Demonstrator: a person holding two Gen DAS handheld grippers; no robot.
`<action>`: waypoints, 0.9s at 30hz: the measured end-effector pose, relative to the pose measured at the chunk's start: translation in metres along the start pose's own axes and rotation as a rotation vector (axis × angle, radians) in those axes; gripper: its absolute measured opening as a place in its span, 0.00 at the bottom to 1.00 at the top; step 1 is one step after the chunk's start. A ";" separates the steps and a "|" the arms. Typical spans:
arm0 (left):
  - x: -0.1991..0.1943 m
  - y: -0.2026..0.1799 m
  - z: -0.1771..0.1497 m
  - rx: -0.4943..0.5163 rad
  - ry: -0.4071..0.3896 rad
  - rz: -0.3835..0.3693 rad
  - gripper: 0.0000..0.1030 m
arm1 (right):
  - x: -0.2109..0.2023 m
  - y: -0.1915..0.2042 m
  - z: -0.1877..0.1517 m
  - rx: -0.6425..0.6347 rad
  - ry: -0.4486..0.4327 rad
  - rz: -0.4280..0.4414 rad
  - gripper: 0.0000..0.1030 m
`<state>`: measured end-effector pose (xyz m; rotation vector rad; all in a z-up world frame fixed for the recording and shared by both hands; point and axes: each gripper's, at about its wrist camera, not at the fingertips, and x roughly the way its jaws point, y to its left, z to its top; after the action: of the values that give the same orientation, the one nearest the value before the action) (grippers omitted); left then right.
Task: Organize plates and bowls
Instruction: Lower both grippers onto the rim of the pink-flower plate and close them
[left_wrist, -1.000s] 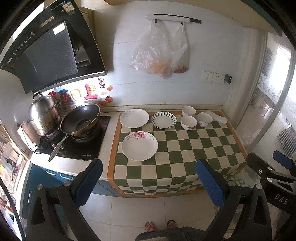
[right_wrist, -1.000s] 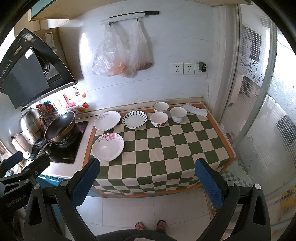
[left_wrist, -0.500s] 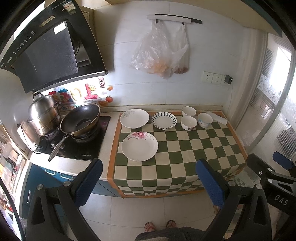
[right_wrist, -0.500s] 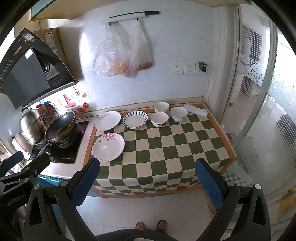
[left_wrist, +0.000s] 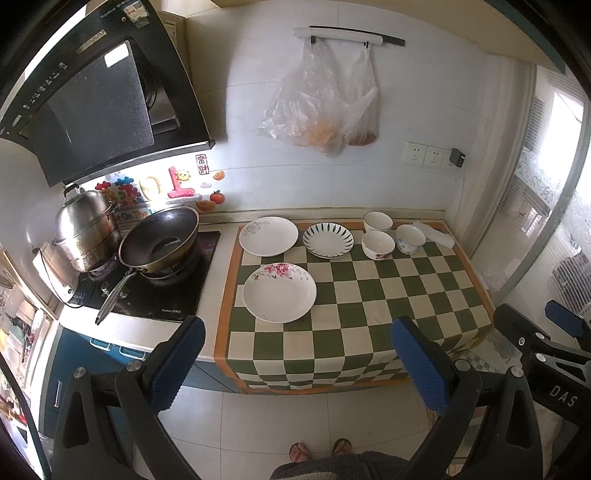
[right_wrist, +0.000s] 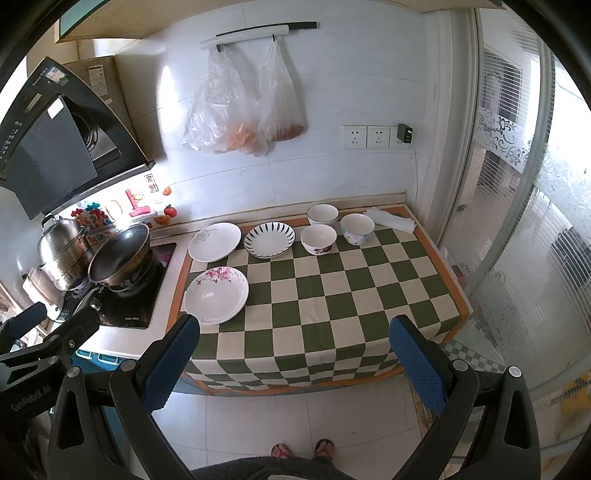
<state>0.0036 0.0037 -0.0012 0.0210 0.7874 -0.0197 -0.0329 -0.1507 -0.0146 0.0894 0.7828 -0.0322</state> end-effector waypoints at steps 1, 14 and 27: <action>0.000 0.001 0.000 0.001 -0.002 0.002 1.00 | 0.001 0.001 0.001 0.001 0.001 0.000 1.00; 0.084 0.048 0.003 -0.057 0.040 0.072 1.00 | 0.069 0.021 0.008 -0.002 0.033 0.087 1.00; 0.308 0.141 -0.020 -0.191 0.337 0.114 1.00 | 0.318 0.062 -0.018 -0.036 0.344 0.129 1.00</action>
<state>0.2104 0.1423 -0.2314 -0.1147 1.1215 0.1709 0.1833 -0.0864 -0.2473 0.1127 1.1191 0.1222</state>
